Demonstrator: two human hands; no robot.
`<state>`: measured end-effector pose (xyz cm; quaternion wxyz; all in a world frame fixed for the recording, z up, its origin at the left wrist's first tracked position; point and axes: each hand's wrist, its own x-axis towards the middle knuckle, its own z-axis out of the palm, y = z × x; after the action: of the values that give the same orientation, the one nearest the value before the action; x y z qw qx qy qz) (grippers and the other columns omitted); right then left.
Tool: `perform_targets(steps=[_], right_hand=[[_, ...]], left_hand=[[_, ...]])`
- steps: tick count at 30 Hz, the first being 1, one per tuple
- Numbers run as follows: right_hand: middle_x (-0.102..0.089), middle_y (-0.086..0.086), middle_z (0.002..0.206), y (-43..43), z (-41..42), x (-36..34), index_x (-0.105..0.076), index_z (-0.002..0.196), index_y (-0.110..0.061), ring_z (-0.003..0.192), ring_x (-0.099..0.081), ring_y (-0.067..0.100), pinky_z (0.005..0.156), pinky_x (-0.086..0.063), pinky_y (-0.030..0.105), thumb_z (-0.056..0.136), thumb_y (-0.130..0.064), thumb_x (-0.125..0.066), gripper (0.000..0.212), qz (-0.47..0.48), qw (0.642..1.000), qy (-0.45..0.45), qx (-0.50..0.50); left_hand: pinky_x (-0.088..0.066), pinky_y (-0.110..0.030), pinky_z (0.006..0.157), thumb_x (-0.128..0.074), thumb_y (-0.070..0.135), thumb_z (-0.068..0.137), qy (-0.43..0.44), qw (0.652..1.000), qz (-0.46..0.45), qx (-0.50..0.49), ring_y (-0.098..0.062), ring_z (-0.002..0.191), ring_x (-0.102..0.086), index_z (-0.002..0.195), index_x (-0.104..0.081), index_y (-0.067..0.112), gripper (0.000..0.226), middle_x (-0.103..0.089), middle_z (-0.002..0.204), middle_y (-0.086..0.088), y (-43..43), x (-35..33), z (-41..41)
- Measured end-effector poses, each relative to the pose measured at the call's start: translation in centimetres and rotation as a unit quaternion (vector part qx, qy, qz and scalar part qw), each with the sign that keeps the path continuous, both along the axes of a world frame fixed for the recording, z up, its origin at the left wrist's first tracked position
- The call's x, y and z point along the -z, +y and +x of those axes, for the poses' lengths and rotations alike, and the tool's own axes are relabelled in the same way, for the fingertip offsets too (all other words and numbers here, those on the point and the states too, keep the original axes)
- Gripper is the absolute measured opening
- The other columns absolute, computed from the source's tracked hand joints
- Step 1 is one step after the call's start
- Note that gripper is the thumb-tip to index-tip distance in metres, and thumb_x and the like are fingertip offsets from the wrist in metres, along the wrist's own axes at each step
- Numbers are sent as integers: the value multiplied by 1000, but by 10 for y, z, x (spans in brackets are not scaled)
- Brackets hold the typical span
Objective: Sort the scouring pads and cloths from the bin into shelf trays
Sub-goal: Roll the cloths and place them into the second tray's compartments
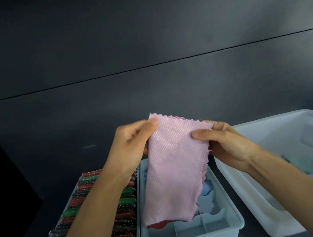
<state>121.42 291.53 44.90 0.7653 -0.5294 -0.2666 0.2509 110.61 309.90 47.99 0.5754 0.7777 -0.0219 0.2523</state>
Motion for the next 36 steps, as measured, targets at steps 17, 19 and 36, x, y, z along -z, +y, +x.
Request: perform_targets(steps=[17,19,36], right_hand=[[-51,6,54,20,-30,-22,-51,70,-9,40,-45,12,40,-39,20,83,2,-67,24,-8,949,-173,263],[-55,7,56,23,-35,-26,-54,74,-6,44,-51,13,44,-44,23,86,-1,-65,18,-2,952,-187,242],[-73,5,103,-4,-7,-53,-69,107,-10,94,-69,20,85,-54,27,73,-11,-76,35,-98,964,-245,40]], left_hand=[[-30,-43,50,-54,28,96,-172,945,194,-199,-19,51,-33,58,-46,3,46,-39,56,-6,-35,17,20],[-36,-44,51,-53,31,96,-175,956,165,-168,-24,52,-42,62,-55,4,44,-46,58,-6,-40,18,22],[-56,-44,85,-66,11,89,-66,996,-62,10,-22,90,-69,99,-75,11,13,-71,101,-8,-29,-2,19]])
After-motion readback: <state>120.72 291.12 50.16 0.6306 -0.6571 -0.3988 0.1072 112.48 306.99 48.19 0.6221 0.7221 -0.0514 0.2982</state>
